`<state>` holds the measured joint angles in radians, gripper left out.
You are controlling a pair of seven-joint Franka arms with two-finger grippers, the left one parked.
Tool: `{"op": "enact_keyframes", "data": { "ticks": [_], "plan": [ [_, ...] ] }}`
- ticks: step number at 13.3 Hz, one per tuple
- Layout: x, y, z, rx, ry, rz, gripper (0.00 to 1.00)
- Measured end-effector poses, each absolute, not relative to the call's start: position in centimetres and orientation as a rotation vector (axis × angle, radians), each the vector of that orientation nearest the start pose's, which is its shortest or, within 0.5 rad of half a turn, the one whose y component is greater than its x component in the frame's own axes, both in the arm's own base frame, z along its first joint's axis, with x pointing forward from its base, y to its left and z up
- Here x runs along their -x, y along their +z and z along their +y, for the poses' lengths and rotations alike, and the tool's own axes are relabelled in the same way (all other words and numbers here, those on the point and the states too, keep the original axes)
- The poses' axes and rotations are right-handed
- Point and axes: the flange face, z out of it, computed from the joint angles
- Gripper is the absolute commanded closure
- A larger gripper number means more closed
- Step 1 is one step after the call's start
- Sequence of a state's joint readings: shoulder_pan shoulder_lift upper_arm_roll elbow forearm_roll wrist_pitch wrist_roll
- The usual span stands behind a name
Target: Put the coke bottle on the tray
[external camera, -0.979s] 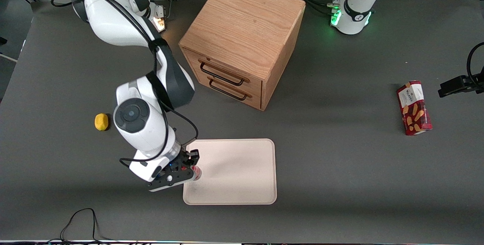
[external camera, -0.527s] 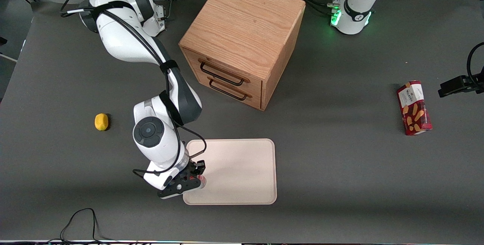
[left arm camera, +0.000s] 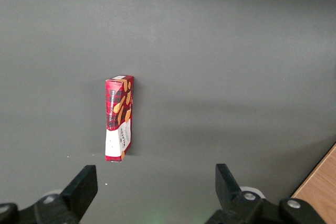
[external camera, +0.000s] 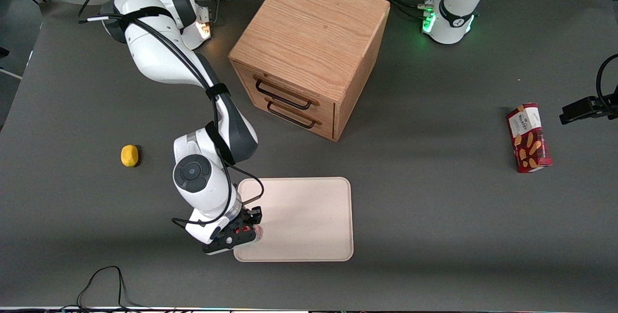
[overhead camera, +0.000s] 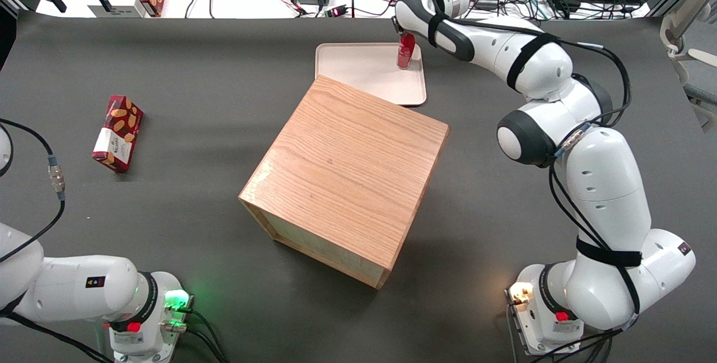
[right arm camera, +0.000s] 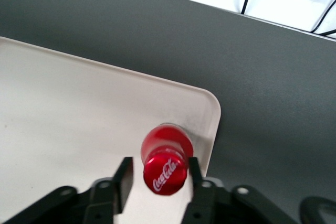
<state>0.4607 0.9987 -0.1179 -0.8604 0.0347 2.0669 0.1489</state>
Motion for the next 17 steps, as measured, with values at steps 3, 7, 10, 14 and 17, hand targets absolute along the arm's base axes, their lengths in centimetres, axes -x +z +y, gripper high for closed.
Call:
{"op": "enact_keyframes", "data": {
  "ticks": [3, 7, 10, 14, 17],
  "plan": [
    [-74.7, 34.6, 31.3, 3.096, -0.376, -0.376, 0.00],
    [-71.7, 45.4, 29.1, 3.130, -0.228, -0.336, 0.00],
    [-68.0, 54.1, 24.6, 3.140, -0.155, -0.230, 0.00],
    [-63.6, 61.1, 13.6, 3.140, -0.062, -0.016, 0.00],
    [-59.8, 63.1, 6.3, 3.116, -0.022, 0.131, 0.00]
  ]
}}
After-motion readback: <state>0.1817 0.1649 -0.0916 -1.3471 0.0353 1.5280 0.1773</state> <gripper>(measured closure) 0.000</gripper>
